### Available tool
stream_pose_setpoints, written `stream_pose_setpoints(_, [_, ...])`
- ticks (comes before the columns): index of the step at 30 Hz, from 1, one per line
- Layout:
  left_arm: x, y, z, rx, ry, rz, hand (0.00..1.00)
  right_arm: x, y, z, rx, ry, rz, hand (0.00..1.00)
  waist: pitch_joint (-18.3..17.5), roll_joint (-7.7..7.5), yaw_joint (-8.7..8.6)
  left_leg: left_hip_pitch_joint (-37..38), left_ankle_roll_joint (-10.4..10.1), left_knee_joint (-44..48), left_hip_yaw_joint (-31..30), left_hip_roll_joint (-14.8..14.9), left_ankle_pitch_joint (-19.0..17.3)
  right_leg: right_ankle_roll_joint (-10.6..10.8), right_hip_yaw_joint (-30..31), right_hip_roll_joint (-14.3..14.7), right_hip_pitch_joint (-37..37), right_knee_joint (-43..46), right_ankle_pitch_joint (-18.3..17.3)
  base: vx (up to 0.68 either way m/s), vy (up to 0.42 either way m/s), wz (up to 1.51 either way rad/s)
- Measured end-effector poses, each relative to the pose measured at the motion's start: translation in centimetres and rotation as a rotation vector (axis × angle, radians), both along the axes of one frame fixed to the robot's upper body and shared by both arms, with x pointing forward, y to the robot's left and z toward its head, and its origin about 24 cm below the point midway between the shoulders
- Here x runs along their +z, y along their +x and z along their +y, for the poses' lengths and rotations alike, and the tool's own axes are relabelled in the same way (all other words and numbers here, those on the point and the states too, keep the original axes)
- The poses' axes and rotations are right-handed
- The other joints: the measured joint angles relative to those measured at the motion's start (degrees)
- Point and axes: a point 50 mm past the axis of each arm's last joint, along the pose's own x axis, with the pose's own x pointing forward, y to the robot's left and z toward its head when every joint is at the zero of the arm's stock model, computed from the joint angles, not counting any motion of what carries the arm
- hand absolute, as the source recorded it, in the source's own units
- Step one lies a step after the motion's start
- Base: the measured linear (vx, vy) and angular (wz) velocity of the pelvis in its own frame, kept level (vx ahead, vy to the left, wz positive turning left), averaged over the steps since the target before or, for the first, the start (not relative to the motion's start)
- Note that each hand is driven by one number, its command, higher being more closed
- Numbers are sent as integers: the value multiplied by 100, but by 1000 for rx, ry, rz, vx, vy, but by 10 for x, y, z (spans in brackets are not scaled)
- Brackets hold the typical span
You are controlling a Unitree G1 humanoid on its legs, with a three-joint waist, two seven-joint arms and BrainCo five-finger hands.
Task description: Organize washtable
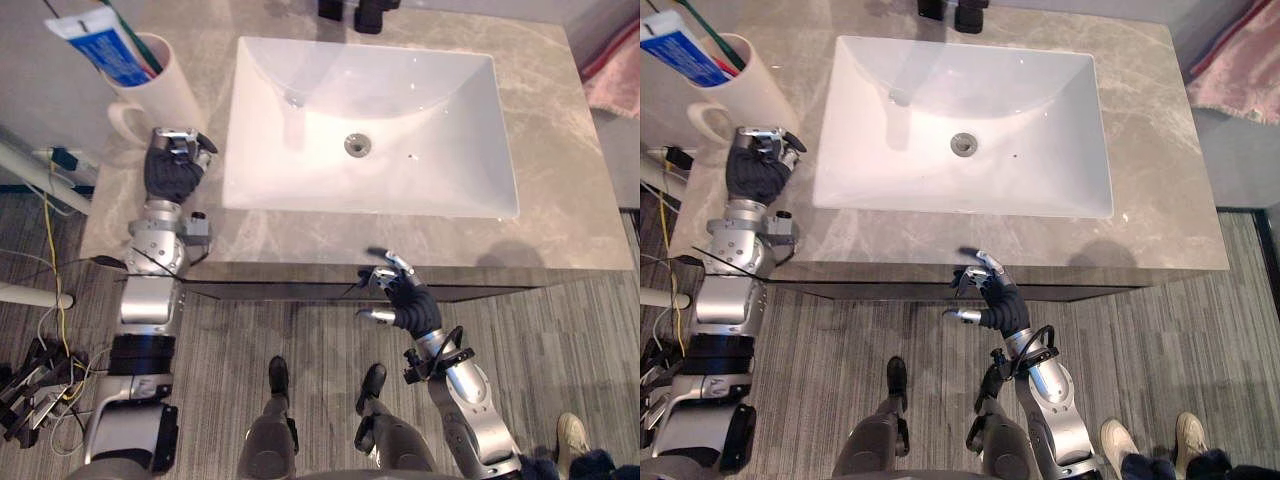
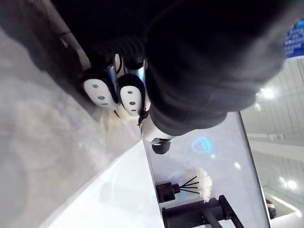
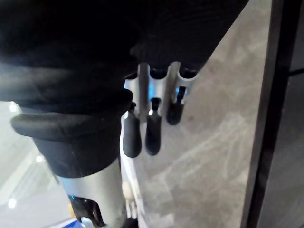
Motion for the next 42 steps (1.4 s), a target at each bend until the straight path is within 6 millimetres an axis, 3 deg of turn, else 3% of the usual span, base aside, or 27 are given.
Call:
stream_pose_setpoints(4, [25,8,3,6,49,-38,100,-33,-11,-7,-44,-24,181,0,39,21,-24,-33,0,2,-6,16,0,0,-9,25,-6,-47,9,63,15,0])
stream_pose_setpoints(9, [29,9,-2,-11,62,-50,100,-39,-17,-11,-64,-35,215,0,62,39,-42,-42,0,2,-28,16,-4,0,-63,25,-2,-51,9,67,25,3])
stream_pose_setpoints(14, [9,-3,-30,-145,113,-18,100,-40,-17,-11,-61,-37,224,0,63,40,-54,14,1,3,-93,8,-4,0,-152,16,93,-51,9,24,24,6])
stream_pose_setpoints(22, [-27,-21,-41,-249,29,57,100,-38,-14,-11,-54,-41,215,0,52,119,-19,178,3,1,-172,-11,-4,-19,-308,-6,325,-65,-22,-10,29,6])
stream_pose_setpoints(27, [-36,-33,-38,-266,12,75,100,-36,-12,-12,-35,-61,202,0,21,199,-25,249,19,1,-242,-18,16,-17,-394,-9,441,-75,-23,18,30,7])
stream_pose_setpoints(34, [-50,-42,-19,-193,-51,101,100,-44,-16,-15,-32,-76,245,0,-257,414,-6,393,19,0,-376,-44,17,-7,-582,-13,706,-163,-30,42,32,10])
stream_pose_setpoints(42, [-58,-42,-6,-141,-105,128,100,-46,-17,-13,-26,-73,252,0,-529,429,-11,396,11,-5,-388,-32,26,-4,-600,-2,719,-164,-32,1,15,2])
